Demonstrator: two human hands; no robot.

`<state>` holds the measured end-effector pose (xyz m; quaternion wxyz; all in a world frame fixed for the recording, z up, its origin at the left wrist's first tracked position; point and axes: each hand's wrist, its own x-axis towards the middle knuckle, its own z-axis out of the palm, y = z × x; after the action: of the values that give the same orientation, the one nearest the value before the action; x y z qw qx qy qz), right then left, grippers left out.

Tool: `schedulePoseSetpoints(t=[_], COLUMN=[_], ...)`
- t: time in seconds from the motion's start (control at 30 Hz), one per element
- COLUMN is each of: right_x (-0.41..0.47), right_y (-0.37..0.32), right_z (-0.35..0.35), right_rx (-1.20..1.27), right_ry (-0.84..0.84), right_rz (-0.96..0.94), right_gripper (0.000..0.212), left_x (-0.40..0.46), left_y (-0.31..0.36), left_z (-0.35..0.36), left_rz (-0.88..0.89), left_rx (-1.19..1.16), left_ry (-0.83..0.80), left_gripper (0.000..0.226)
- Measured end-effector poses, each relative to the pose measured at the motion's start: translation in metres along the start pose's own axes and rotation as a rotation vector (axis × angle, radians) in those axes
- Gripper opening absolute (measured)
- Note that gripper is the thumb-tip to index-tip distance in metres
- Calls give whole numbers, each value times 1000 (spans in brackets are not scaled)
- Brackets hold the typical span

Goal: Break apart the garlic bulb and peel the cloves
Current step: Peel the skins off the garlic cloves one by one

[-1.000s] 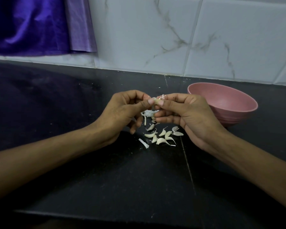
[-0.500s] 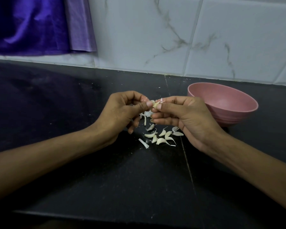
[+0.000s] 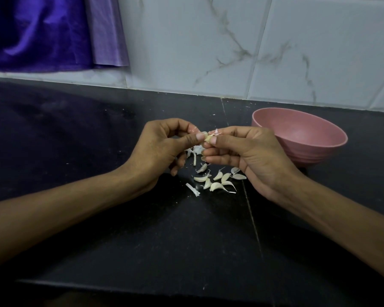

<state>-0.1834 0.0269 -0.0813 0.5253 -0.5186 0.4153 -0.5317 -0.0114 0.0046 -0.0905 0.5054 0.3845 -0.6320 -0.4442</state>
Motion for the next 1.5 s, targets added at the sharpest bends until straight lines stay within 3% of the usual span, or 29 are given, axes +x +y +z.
schedulePoseSetpoints(t=[0.3, 0.9, 1.1, 1.33, 1.5], right_x=[-2, 0, -1, -2, -3], right_y=[4, 4, 3, 3, 4], right_z=[6, 3, 3, 4, 4], right_rx=[87, 32, 60, 51, 48], right_ry=[4, 5, 9, 7, 0], right_rz=[47, 29, 31, 26, 14], right_gripper=[10, 24, 10, 11, 9], left_x=[0, 0, 0, 1, 1], left_y=[-7, -6, -5, -4, -6], left_z=[2, 2, 3, 1, 2], left_rz=[32, 2, -35, -21, -45], left_rx=[45, 38, 4, 16, 8], left_ry=[26, -38, -18, -28, -44], left_gripper=[14, 16, 22, 28, 15])
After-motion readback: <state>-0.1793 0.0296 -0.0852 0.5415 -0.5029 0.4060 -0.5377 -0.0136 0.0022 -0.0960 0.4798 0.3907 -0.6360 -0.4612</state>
